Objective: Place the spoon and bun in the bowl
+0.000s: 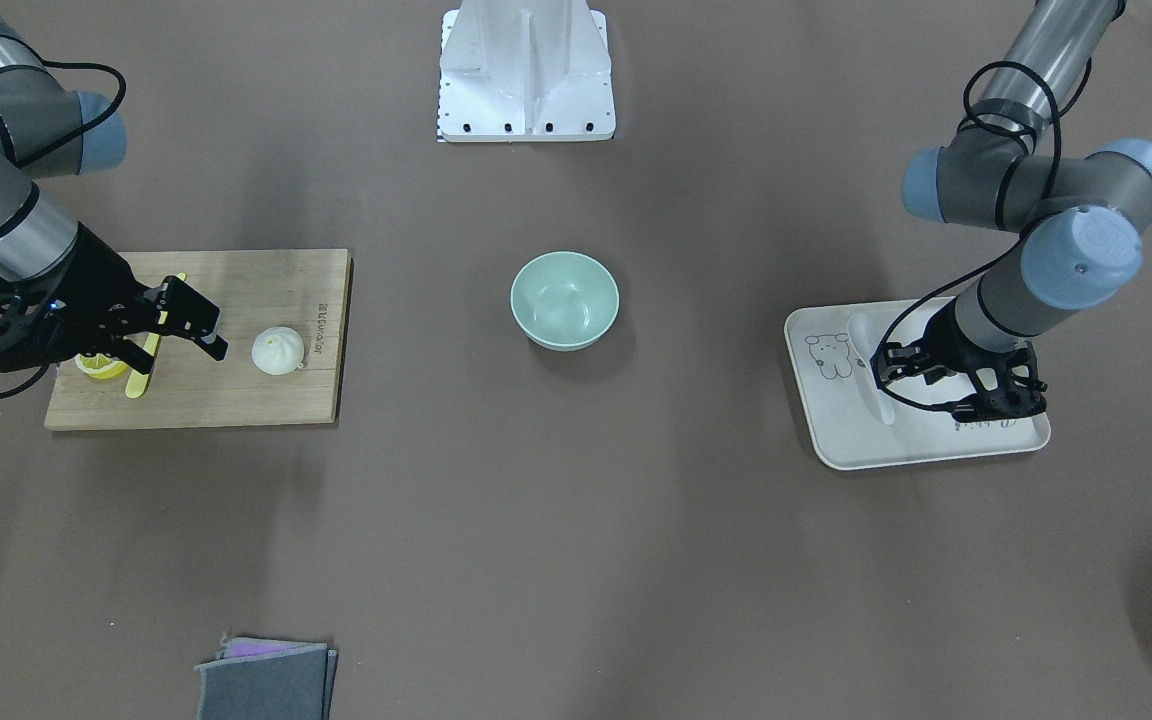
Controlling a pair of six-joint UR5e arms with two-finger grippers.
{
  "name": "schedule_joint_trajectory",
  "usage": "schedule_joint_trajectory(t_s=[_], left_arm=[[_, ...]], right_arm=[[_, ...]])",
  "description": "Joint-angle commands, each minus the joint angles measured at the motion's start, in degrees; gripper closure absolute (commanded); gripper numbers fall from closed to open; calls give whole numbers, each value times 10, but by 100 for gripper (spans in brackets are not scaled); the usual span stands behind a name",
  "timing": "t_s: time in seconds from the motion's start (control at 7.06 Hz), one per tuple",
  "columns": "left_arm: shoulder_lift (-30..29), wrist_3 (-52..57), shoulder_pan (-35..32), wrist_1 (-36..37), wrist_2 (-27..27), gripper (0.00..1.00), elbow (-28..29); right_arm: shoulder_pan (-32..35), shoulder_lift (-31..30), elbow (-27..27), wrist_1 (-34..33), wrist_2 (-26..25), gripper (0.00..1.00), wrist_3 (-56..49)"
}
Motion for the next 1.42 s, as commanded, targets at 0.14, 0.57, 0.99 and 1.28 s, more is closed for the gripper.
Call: schedule_joint_trajectory(t_s=[0.14,0.57,0.99,1.28], left_arm=[[-1,-17,19,-1,1,50,1],[0,-17,23,-9,0,100,3],[-14,-19,23,-16,-7,100,-16],[-70,-72,25,-9,-25,100,-36]], right_arm=[[-7,2,2,0,-1,0,0],[-9,2,2,0,-1,0,1],[-10,8,3,0,-1,0,6],[-29,20,2,0,-20,0,33]])
